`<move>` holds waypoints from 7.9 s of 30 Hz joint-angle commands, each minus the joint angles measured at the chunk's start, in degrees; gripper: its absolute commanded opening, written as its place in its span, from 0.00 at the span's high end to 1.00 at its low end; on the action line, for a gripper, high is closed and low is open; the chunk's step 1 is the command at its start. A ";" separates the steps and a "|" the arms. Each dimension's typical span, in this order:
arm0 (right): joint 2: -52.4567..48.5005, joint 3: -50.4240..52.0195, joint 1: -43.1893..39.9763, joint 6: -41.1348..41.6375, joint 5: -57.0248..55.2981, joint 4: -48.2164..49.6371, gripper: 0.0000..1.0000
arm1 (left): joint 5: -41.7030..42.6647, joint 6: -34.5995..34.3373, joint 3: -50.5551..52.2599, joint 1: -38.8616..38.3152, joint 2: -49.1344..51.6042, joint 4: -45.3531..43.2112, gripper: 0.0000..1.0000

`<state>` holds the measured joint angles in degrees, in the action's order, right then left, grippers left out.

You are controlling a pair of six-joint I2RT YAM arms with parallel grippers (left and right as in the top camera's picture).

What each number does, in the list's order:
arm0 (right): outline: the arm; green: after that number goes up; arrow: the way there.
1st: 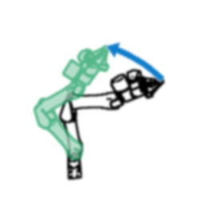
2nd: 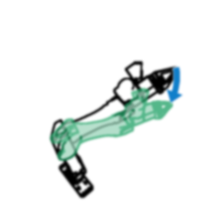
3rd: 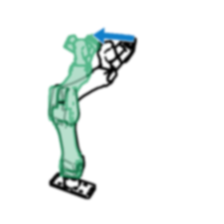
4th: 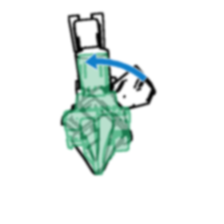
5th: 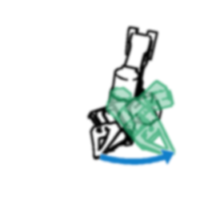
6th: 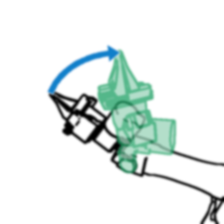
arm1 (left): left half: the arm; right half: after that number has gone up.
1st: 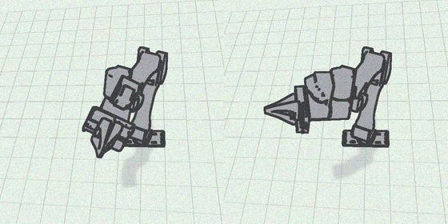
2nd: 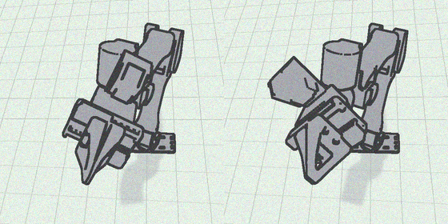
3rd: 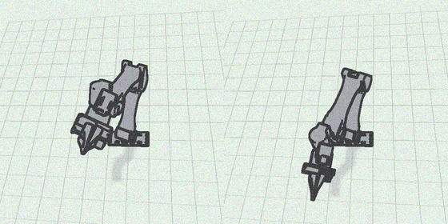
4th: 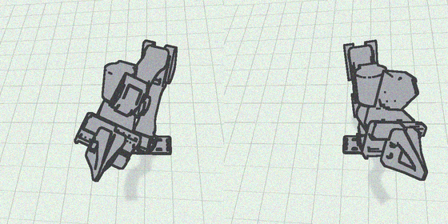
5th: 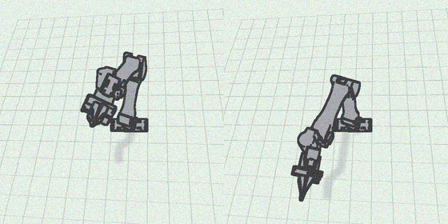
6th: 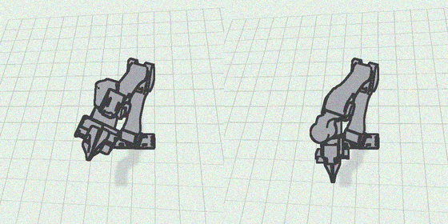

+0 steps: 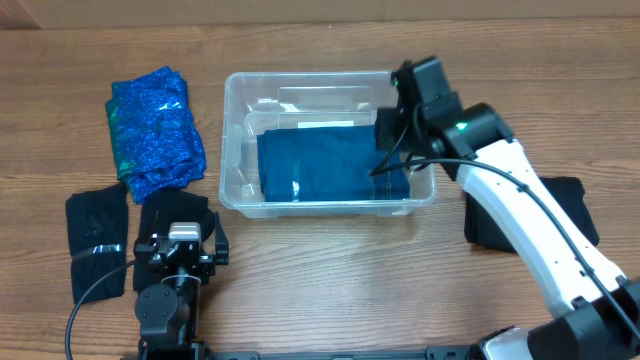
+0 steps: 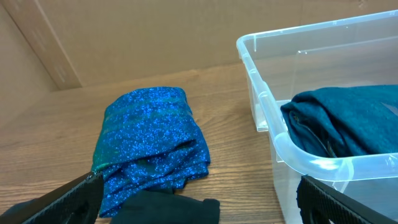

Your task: Pack container

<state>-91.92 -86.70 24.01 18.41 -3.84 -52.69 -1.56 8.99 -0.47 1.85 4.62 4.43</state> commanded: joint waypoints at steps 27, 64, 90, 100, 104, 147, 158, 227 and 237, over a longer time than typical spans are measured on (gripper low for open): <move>3.58 -5.05 -38.58 5.88 25.42 -11.30 0.10 | -0.31 -0.02 0.20 -0.37 -0.15 -0.20 0.00; 2.54 46.31 -64.76 8.35 33.31 27.52 0.78 | -0.31 -0.02 0.20 -0.37 -0.15 -0.20 0.00; 31.71 25.11 -38.23 33.99 55.89 32.37 0.96 | -0.31 -0.02 0.20 -0.37 -0.15 -0.20 0.00; 22.75 25.22 -8.07 36.44 36.98 41.88 0.96 | -0.33 -0.02 0.20 -0.37 -0.15 -0.20 0.00; 14.03 25.14 -1.92 21.16 47.21 47.01 0.96 | -0.31 -0.02 0.20 -0.37 -0.17 -0.20 0.00; -5.92 -7.58 0.37 12.61 43.04 23.17 0.96 | -0.31 -0.02 0.20 -0.37 -0.15 -0.20 0.00; -13.05 -7.54 5.09 -0.26 26.80 11.26 0.96 | -0.31 -0.02 0.20 -0.37 -0.15 -0.20 0.00; -30.08 -10.80 15.96 -3.43 21.99 -0.52 0.92 | -0.31 -0.02 0.20 -0.37 -0.15 -0.20 0.00; -17.14 -25.57 14.40 -8.59 8.85 -9.81 0.14 | -0.31 -0.02 0.20 -0.37 -0.15 -0.20 0.00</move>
<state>-118.02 -105.86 40.51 10.87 14.48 -61.93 -1.56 8.99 -0.47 1.85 4.62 4.45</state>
